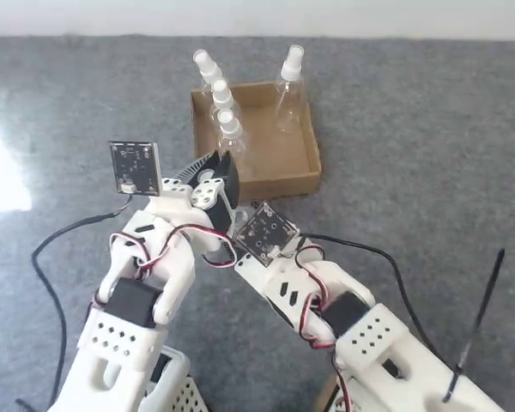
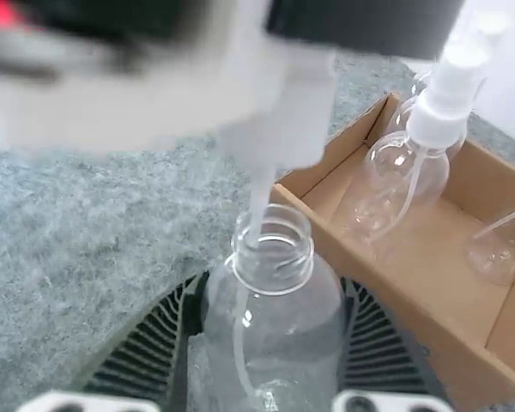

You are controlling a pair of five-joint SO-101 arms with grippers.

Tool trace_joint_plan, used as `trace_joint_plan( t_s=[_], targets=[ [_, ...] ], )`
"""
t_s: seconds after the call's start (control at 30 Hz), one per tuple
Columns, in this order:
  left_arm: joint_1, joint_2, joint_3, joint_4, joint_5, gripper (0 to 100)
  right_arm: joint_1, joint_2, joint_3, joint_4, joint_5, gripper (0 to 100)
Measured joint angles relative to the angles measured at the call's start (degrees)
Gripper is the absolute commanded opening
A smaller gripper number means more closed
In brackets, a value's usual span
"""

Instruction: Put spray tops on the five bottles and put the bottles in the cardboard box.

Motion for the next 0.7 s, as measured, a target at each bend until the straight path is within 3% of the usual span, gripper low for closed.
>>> trace_joint_plan(
  t_s=[0.3,0.7],
  targets=[
    [2.0,0.0,0.0,-0.1,0.0,11,1.1,-7.0,3.8,0.0,0.0,10.7],
    [1.7,0.0,0.0,-0.1,-0.3,16,2.3,-7.4,3.8,0.0,-0.1,10.7]
  ],
)
